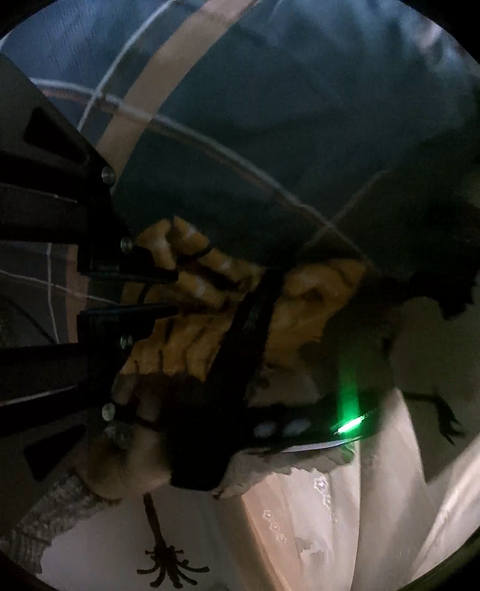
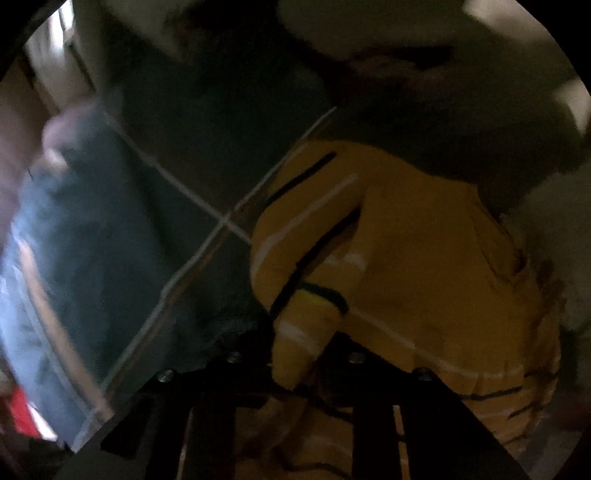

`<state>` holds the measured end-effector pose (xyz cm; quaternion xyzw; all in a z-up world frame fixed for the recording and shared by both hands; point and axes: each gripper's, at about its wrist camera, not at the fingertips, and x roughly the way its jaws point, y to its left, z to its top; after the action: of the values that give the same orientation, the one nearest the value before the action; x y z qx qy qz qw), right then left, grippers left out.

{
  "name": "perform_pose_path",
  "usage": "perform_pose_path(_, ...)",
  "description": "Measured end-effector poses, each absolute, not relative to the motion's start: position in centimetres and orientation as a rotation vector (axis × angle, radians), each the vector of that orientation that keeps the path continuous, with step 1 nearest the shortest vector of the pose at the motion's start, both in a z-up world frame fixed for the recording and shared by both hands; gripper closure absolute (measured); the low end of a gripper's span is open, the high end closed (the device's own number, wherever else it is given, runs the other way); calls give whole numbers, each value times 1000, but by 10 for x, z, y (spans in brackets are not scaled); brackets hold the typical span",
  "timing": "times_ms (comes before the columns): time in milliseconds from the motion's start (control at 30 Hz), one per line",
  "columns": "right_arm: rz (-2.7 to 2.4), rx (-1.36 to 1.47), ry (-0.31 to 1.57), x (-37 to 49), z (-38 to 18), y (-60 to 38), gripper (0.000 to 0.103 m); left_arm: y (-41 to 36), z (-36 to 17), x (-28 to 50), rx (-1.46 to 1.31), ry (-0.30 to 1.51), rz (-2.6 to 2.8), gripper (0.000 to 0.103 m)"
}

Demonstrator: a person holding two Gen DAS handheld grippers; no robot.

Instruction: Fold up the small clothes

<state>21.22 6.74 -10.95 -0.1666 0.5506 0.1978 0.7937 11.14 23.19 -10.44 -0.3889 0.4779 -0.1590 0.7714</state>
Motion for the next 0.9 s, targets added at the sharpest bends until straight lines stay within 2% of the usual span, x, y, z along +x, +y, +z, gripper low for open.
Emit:
perform_pose_path(133, 465, -167, 1119, 217, -77, 15, 87, 227, -80, 105, -811, 986, -293, 94)
perform_pose_path(367, 434, 151, 1014, 213, -38, -152, 87, 172, -75, 109, -778, 1010, -273, 93)
perform_pose_path(533, 308, 332, 1054, 221, -75, -272, 87, 102, -84, 132, -737, 1068, -317, 93)
perform_pose_path(700, 248, 546, 1092, 218, -130, -349, 87, 48, -90, 142, -677, 1120, -361, 93)
perform_pose_path(800, 264, 565, 1086, 213, -134, -362, 87, 21, -93, 153, -653, 1140, -371, 93)
perform_pose_path(900, 280, 505, 1072, 213, -115, -380, 87, 11, -90, 154, -639, 1142, -377, 93)
